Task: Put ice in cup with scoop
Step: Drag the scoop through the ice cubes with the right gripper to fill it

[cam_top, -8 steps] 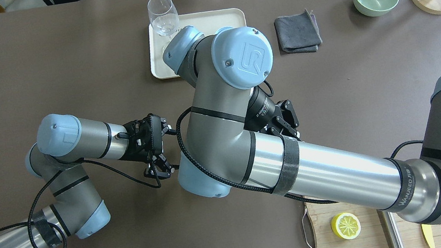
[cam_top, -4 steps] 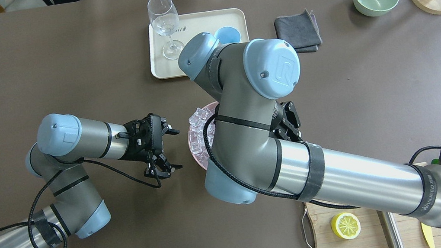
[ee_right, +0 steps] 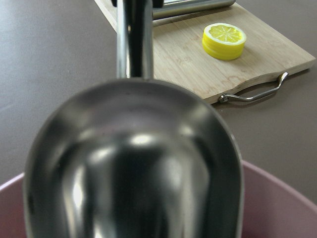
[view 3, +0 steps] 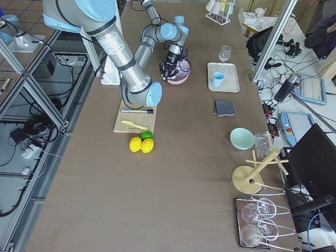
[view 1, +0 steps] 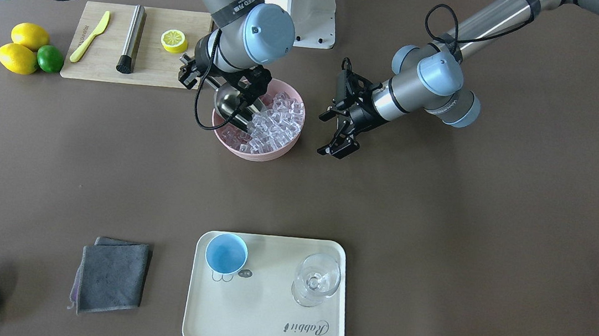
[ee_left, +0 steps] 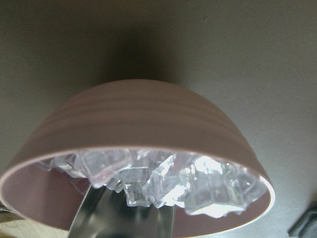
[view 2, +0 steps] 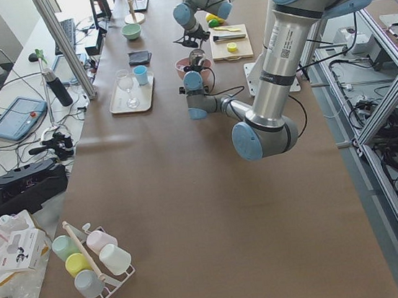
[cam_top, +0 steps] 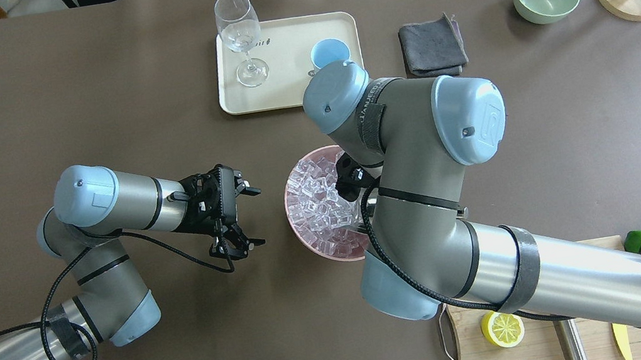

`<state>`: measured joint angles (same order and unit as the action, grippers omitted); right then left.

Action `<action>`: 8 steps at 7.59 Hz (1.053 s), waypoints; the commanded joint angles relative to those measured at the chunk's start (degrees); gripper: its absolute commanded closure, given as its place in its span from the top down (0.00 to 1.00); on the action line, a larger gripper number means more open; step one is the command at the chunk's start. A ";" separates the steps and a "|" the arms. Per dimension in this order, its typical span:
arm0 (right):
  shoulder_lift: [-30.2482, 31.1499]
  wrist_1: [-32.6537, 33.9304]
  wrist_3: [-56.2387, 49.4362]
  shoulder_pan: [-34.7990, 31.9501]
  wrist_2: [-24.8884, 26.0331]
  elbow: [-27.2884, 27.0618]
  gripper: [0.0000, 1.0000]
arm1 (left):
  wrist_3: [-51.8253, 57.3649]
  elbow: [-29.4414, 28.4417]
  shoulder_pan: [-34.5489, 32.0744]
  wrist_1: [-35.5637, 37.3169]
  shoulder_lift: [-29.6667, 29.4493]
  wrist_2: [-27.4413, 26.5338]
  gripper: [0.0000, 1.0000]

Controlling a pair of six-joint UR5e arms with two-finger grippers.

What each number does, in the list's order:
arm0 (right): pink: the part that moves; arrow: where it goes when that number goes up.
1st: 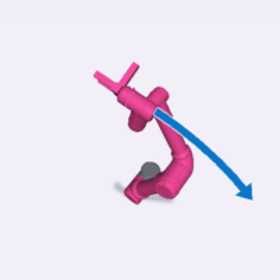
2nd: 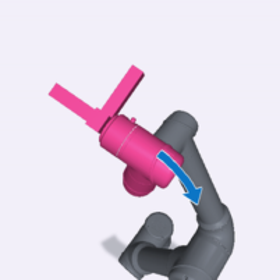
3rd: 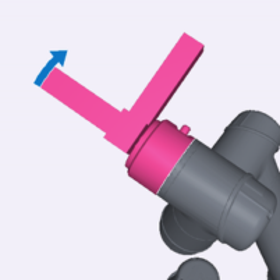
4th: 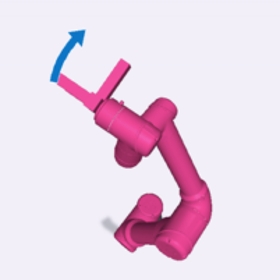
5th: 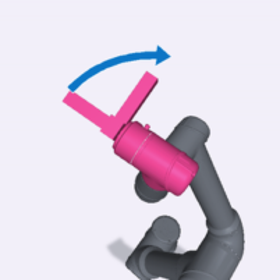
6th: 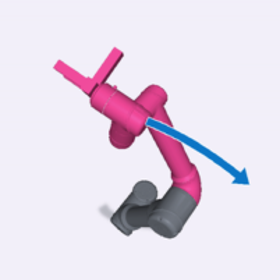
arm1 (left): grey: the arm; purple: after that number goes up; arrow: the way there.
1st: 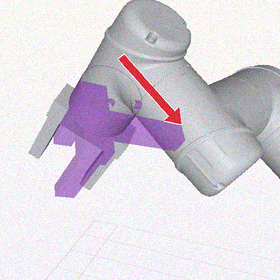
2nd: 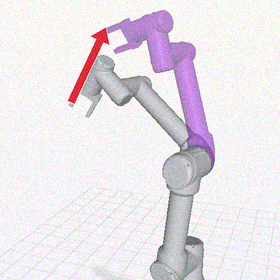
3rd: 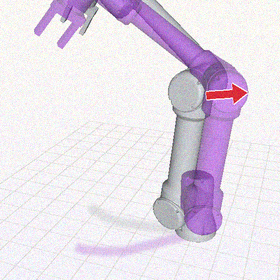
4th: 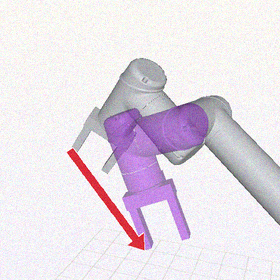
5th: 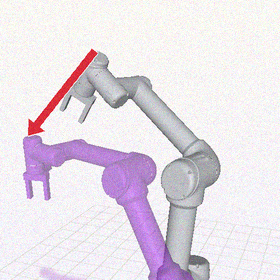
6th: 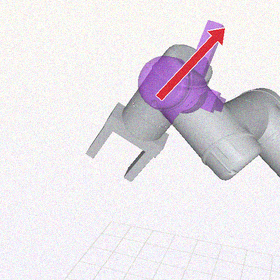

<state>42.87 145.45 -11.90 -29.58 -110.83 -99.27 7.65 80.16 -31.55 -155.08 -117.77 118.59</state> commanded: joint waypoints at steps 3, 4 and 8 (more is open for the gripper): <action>6.86 -10.96 -0.05 0.22 1.15 -6.45 0.00 | 0.00 0.00 0.00 -0.04 0.00 -0.73 0.98; 8.61 -13.15 -0.05 0.22 1.06 -8.47 0.00 | 0.00 0.09 0.00 -0.04 0.00 -0.73 0.98; 13.72 -20.45 0.04 0.22 0.53 -12.35 0.00 | 0.00 0.00 0.00 -0.04 0.00 -0.73 0.98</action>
<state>54.87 127.55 -11.83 -29.35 -110.21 -110.35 7.65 80.19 -31.55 -155.13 -117.77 117.86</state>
